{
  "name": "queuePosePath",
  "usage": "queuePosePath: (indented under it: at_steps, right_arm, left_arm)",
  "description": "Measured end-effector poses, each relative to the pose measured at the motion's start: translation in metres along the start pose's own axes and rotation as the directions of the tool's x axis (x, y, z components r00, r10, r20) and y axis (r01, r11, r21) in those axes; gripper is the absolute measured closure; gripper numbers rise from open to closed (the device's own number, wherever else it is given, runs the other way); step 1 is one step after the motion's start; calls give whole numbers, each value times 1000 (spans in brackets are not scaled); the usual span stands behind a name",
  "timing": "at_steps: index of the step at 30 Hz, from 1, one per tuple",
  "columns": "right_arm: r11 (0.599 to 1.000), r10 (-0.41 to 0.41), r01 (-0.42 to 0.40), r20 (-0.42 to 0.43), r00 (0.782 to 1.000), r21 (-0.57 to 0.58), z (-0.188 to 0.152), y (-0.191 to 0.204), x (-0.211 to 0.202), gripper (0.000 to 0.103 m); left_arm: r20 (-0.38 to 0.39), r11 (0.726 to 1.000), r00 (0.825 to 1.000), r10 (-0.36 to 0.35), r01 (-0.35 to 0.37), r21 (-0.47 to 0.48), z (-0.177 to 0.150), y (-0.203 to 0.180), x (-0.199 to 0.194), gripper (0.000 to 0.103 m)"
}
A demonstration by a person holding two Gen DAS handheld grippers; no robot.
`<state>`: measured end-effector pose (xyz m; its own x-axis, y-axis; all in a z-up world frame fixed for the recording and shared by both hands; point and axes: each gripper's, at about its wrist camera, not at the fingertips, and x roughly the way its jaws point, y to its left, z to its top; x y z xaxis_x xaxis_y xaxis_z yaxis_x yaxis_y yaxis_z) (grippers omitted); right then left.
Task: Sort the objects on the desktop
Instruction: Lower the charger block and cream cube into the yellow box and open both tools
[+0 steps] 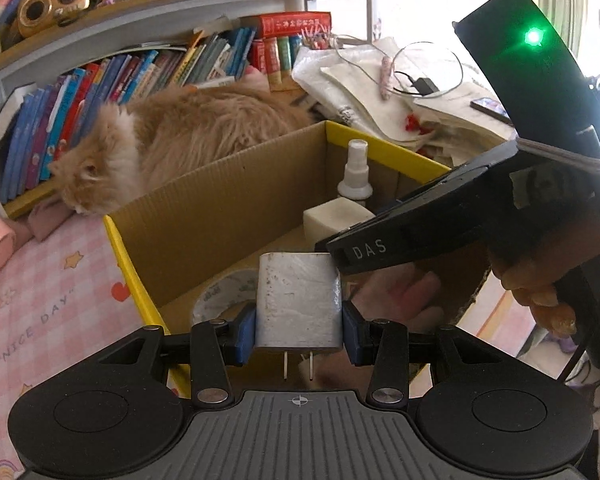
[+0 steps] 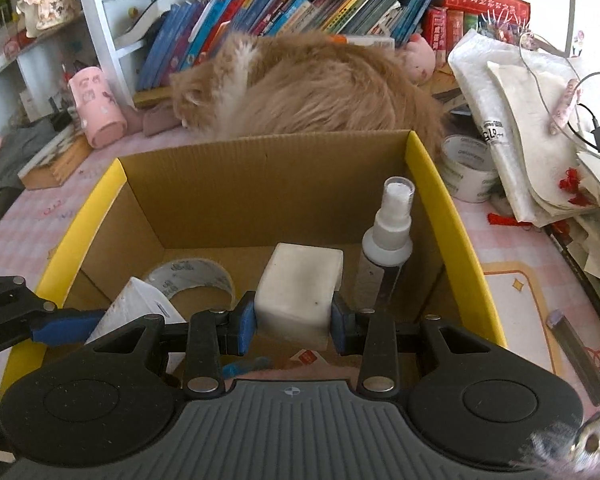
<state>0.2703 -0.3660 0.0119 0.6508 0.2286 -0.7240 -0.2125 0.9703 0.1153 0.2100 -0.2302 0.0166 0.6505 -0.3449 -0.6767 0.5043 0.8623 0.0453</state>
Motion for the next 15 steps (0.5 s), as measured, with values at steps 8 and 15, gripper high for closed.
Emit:
queuePosePath:
  at_steps: [8,15]
  right_arm:
    - [1000,-3,3,4,1000,9,-3,-1,0,68]
    - [999,-2,1,27,1000,34,-5,-3,-8,67]
  left_arm:
    - [47,1000,999,26,-25,-13,-2,-2,-8,57]
    - [96,998,994,53,-50,-25,0,-3,-23,50]
